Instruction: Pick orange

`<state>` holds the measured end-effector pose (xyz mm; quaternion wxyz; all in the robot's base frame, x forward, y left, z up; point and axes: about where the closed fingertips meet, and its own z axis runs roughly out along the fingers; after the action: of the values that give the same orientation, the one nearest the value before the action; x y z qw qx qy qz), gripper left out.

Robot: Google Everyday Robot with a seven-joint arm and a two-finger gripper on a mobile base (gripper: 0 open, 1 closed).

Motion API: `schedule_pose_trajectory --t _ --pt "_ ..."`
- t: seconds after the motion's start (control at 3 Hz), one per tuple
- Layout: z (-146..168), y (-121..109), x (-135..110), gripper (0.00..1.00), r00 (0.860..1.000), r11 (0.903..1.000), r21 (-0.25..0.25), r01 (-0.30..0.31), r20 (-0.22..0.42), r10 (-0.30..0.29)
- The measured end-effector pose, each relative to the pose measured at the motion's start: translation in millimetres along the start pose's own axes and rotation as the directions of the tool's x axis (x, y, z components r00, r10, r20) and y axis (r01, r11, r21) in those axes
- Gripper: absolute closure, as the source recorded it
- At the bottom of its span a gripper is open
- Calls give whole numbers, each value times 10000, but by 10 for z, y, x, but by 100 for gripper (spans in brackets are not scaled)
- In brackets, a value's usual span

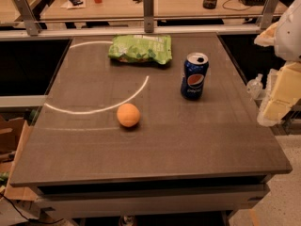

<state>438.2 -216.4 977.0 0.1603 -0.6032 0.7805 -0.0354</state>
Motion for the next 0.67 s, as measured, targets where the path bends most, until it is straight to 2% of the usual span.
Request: schedule_pose_trajectory --t 0.33,0.67 --pt "0 0 0 0 10000 10000 2 0 1 0" --pt "-2 80 -67 0 9952 9991 -62 -420 887 423"
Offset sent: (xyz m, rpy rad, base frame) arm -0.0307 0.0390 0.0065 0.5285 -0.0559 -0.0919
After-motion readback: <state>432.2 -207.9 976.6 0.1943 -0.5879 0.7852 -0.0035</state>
